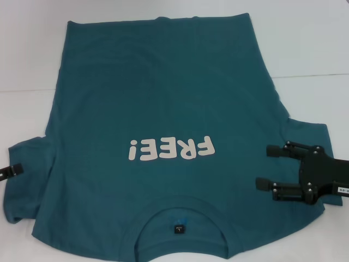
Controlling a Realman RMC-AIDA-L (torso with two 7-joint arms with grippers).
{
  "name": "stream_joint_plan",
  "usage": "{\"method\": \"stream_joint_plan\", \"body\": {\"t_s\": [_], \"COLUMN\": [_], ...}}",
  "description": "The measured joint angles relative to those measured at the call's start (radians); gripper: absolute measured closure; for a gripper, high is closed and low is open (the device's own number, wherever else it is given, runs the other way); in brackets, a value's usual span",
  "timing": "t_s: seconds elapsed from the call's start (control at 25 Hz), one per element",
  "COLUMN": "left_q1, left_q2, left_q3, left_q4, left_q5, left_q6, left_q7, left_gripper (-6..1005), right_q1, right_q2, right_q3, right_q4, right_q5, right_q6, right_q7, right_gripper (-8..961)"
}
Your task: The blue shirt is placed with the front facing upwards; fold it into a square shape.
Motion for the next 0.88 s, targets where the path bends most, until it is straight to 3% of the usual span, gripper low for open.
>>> {"method": "stream_joint_plan", "body": {"t_s": [0.88], "left_q1": [-0.020], "left_q2": [-0.006], "left_q3": [0.096], "left_q4": [-0.055], "left_q5": [0.021], "left_q6": [-0.138], "left_q7": [0.003], "left_gripper": [73], "right_q1": [0.005], "right_q2": [0.002], "right_q3": [-0.006], "right_q4": [0.000], "right_q5": [0.000], "right_q6": [0.013], "right_q7": [0.007], "right_gripper": [89]}}
